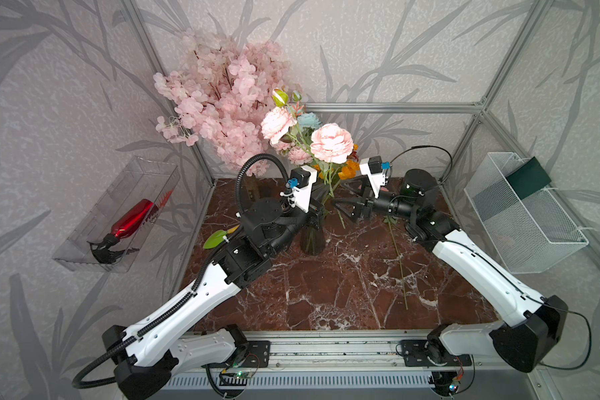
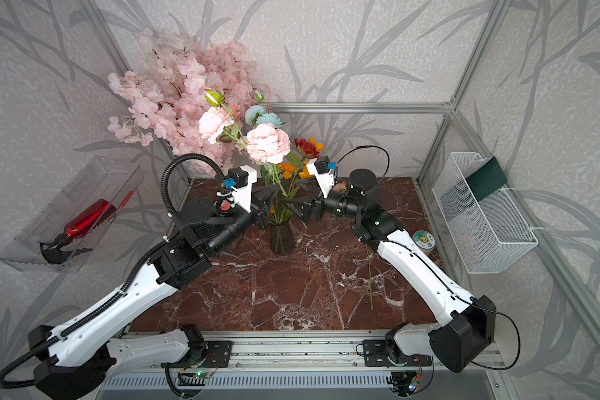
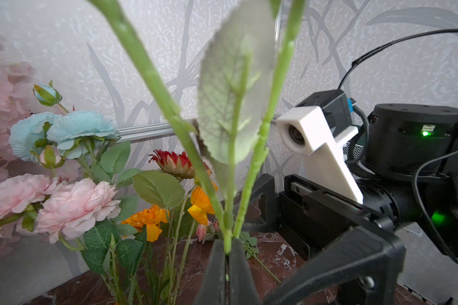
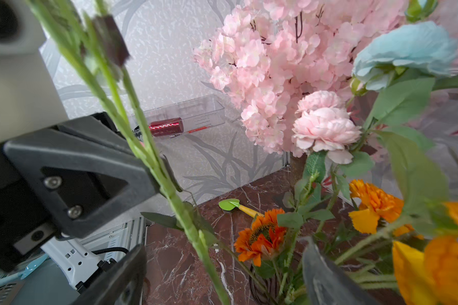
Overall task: Pick out pink flowers from the vase
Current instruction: Pick up the flower from the vase.
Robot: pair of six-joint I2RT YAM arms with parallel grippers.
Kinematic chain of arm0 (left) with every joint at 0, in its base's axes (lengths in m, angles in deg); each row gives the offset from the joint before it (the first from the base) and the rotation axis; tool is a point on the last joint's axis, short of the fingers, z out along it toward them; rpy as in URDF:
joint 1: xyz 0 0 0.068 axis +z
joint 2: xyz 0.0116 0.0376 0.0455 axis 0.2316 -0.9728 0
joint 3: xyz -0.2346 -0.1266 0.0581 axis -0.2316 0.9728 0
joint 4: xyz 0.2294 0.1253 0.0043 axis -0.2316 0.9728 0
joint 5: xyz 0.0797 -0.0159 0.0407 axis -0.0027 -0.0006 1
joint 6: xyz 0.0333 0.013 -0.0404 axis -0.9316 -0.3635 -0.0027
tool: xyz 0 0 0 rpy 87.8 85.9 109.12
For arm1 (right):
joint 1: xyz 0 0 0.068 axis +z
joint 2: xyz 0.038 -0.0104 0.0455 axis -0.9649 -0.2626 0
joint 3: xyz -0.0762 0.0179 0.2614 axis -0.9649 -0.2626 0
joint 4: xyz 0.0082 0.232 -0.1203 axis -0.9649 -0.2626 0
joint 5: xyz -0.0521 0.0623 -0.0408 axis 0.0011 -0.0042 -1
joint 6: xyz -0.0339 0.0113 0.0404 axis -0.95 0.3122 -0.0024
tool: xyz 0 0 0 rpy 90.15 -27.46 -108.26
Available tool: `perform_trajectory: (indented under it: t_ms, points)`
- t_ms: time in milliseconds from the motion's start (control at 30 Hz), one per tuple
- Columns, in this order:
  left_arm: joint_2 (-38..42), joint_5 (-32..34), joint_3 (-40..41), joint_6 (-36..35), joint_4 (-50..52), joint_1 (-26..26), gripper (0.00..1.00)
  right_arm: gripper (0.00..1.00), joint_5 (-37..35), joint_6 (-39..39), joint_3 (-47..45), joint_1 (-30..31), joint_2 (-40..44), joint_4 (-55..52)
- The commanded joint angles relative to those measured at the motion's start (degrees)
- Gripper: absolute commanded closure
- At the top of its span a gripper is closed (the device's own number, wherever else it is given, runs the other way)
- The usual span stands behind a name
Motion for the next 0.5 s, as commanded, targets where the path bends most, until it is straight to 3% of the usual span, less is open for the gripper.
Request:
perform_trajectory:
  t_ms: [0,133,267,467]
  points:
    - [0.2,-1.8,-0.5,1.8,0.4,0.0,1.0,0.12,1.2,-2.3,3.2,1.4,-1.0,-1.8]
    - [0.6,-2.4,0.2,2.4,0.6,0.0,1.0,0.23,1.6,-2.5,4.5,1.8,-2.1,-2.8]
    - [1.1,-1.9,0.9,2.4,0.5,0.0,1.0,0.43,1.7,-3.3,5.3,2.3,-2.6,-4.4]
    - [1.5,-1.0,1.1,1.8,1.2,0.0,1.0,0.58,0.4,-5.1,5.4,2.8,-2.4,-5.7]
